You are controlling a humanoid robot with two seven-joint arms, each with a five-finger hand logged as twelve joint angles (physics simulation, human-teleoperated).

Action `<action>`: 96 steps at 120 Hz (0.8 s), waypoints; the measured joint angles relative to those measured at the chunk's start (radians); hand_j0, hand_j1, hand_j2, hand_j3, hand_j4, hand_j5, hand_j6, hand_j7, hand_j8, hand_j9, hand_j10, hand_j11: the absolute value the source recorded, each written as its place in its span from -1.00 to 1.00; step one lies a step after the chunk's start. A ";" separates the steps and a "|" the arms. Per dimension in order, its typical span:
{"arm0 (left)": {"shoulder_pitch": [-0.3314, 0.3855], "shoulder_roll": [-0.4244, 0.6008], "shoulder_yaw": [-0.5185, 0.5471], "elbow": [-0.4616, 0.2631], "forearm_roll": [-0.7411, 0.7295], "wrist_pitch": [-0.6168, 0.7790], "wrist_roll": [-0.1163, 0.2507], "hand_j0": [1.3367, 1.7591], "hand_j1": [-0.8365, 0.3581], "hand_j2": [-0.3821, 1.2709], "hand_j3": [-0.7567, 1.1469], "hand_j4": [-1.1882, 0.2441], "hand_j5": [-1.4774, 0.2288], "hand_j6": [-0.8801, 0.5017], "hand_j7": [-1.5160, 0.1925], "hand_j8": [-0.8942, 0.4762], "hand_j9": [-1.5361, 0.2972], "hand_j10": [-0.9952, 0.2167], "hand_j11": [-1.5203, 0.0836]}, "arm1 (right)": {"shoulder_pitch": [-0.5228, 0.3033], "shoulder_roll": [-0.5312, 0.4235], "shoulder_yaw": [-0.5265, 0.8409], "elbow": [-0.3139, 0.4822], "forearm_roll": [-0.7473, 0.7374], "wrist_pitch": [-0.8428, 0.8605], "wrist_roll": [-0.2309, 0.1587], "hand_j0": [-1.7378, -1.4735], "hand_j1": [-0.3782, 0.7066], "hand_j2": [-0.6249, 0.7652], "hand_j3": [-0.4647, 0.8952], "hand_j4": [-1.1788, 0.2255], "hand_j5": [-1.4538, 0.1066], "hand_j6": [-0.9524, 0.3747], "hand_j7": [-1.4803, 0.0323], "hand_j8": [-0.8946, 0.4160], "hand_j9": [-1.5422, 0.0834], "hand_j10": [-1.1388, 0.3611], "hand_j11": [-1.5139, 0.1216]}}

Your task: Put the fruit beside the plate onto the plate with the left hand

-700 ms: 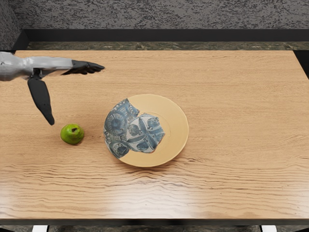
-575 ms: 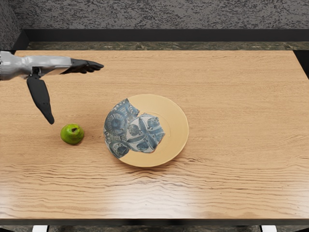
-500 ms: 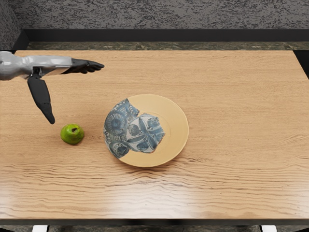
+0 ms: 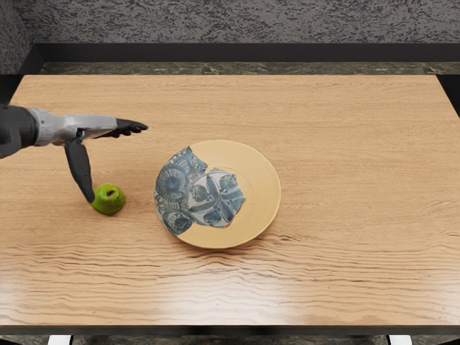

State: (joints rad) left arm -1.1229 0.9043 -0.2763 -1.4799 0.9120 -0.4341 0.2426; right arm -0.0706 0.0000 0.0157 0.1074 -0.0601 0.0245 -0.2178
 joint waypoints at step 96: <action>0.111 -0.040 0.020 -0.226 0.186 0.254 0.367 0.52 0.95 -0.53 -0.20 0.62 0.70 0.23 0.74 0.27 0.65 0.60 0.86 | 0.001 0.000 -0.002 0.000 -0.001 0.000 0.000 -0.40 -0.95 -0.10 -0.32 0.68 0.86 0.43 0.96 0.36 0.90 0.52 0.85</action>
State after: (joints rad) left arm -1.0114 0.8640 -0.2566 -1.7056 1.0982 -0.1801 0.6096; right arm -0.0698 0.0000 0.0140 0.1074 -0.0613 0.0248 -0.2175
